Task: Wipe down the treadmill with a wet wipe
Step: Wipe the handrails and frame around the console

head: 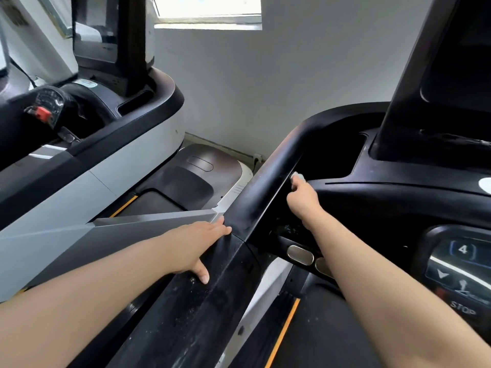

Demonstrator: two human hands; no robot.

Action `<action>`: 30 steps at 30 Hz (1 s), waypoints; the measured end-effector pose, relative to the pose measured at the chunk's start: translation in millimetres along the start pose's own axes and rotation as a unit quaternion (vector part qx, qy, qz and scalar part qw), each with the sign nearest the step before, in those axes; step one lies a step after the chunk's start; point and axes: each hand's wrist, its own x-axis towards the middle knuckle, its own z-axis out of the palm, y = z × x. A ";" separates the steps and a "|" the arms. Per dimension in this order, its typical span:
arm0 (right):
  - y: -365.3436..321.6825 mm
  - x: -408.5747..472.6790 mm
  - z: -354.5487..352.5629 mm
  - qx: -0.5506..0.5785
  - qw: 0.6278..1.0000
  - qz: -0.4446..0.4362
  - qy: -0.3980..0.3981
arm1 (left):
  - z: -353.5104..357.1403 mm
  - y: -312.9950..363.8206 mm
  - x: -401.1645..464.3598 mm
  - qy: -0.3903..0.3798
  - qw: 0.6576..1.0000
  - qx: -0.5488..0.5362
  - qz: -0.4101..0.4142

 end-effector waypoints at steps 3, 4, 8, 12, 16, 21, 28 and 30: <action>4.9 -29.0 9.2 0.013 1.000 0.008 -0.016 | 1.9 -1.9 0.1 0.001 1.000 -0.003 0.000; 7.0 -44.9 15.7 0.023 0.999 -0.002 -0.025 | 2.5 -3.1 0.7 0.003 1.000 -0.007 0.000; 5.5 -49.9 18.8 0.003 0.999 -0.051 -0.009 | 2.5 -3.6 0.7 0.000 1.000 -0.008 0.000; -9.1 -0.2 1.0 -0.116 0.989 -0.088 0.007 | 1.1 -1.6 1.1 0.000 1.000 -0.005 -0.003; -4.5 -15.5 6.1 -0.141 0.984 -0.101 0.027 | 0.4 -0.5 1.0 0.000 1.000 0.006 0.000; 14.3 -124.9 52.6 -0.046 0.992 -0.109 -0.036 | 3.3 -3.2 3.2 0.007 1.000 0.014 0.006; 16.1 -133.8 94.0 -0.042 0.997 -0.069 0.019 | 1.1 -0.7 3.4 0.011 0.999 0.036 0.018; 8.8 -115.3 84.1 0.026 0.999 -0.035 0.019 | 1.6 -1.6 2.6 0.010 0.999 0.034 0.018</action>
